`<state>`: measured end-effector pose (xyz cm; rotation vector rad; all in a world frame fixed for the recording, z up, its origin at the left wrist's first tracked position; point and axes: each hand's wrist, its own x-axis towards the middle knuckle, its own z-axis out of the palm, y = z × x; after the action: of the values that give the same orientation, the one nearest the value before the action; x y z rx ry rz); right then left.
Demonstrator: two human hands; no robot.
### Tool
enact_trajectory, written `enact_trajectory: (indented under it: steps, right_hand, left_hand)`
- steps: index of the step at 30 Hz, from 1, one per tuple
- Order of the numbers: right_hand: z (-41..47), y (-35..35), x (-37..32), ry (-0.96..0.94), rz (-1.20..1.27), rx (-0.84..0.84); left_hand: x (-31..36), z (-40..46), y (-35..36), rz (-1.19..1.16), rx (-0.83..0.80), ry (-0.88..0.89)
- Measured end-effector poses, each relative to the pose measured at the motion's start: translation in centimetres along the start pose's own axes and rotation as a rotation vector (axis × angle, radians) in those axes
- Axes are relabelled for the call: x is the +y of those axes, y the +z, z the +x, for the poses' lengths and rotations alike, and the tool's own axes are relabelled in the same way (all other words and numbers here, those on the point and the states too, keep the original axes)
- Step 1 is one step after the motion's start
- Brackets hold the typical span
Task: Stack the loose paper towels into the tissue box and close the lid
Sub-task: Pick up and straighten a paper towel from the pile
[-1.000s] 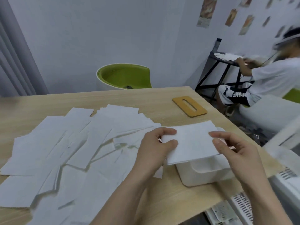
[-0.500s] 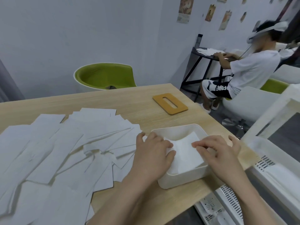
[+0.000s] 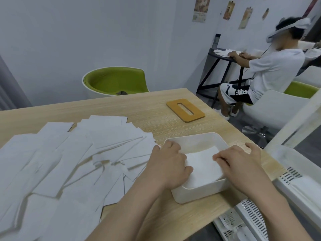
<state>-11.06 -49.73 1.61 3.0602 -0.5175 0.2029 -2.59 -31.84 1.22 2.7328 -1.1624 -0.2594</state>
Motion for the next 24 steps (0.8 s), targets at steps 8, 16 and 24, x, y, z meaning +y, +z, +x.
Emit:
enact_trajectory:
  steps: [8,16,24]
  right_hand:
    - [-1.1,-0.6,-0.8,-0.036,-0.102,-0.065]
    - [-0.9,-0.2,-0.8,-0.018,0.047,-0.173]
    - [-2.1,-2.4,-3.5,-0.014,0.208,-0.025]
  left_hand:
    - [-0.3,0.0,0.4,-0.078,0.05,0.029]
    - [-0.1,0.3,0.0,0.021,0.021,0.039]
    - [-1.2,-2.8,0.6,-0.376,0.284,0.072]
